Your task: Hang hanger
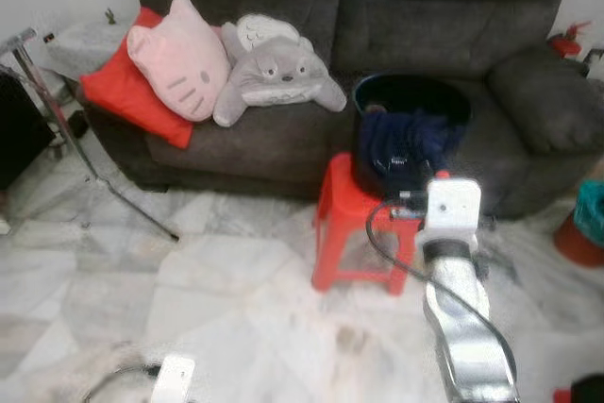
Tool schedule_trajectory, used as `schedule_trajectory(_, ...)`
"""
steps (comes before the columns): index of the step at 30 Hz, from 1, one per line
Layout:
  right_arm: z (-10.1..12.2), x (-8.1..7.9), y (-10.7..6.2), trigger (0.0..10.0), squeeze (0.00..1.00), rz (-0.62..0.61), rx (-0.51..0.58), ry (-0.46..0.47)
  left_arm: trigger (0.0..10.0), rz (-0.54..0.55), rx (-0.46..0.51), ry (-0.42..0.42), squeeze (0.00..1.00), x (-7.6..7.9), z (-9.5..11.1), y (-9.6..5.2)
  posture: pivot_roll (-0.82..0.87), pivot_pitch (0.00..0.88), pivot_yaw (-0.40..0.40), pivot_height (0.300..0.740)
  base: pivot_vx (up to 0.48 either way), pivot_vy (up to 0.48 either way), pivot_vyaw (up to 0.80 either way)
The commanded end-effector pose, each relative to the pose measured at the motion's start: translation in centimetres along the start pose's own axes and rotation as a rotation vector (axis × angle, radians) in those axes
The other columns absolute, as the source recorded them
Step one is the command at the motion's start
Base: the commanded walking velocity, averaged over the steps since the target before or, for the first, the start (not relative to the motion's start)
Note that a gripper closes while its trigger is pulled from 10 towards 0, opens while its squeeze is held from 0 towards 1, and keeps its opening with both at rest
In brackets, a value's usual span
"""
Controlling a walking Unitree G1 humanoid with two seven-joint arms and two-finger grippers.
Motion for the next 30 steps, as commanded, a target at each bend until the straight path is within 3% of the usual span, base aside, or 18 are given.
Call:
schedule_trajectory(1,1.0,-0.3,0.2,10.0,0.0,0.003,0.035,0.02,10.0,0.006,-0.021,0.001,0.0,-0.4,-0.5,0.0,-0.11,0.005,-0.02,0.74,-0.251,0.0,0.0)
schedule_trajectory(7,0.8,-0.6,0.3,10.0,0.0,0.028,0.027,0.02,10.0,0.006,-0.018,0.007,0.0,-0.4,-0.5,0.0,-0.11,0.007,-0.019,0.74,-0.042,0.0,0.0)
schedule_trajectory(11,0.8,-1.9,0.4,10.0,0.0,0.114,0.015,0.034,10.0,0.005,-0.019,0.01,0.0,-0.4,-0.5,0.0,-0.11,0.008,-0.021,0.74,0.0,0.0,0.0)
schedule_trajectory(19,0.2,-2.7,0.3,10.0,0.0,0.153,-0.022,0.081,10.0,0.005,-0.019,0.011,0.0,-0.3,-0.5,0.0,-0.11,0.01,-0.019,0.74,0.0,0.0,0.0)
schedule_trajectory(25,-1.2,-2.2,0.4,10.0,0.0,0.13,-0.096,0.144,10.0,0.009,-0.018,0.011,0.0,-0.4,-0.5,0.0,-0.1,0.01,-0.016,0.74,0.0,0.0,0.0)
schedule_trajectory(30,-2.7,-0.3,0.6,10.0,0.0,0.033,-0.154,0.22,10.0,0.018,-0.013,0.004,0.0,-0.6,-0.5,0.0,-0.1,0.01,-0.012,0.74,0.0,0.0,0.0)
Point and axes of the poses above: a point about 5 cm out from each wrist's last joint towards the gripper, its own y axis pointing out of the wrist towards the gripper, its own z axis along the axis of the wrist's last joint, x = y × z, the point moved 4 cm from there along y, pointing out of the wrist towards the gripper, and after that the axes turned 9 degrees about y, right-handed, at the moved point
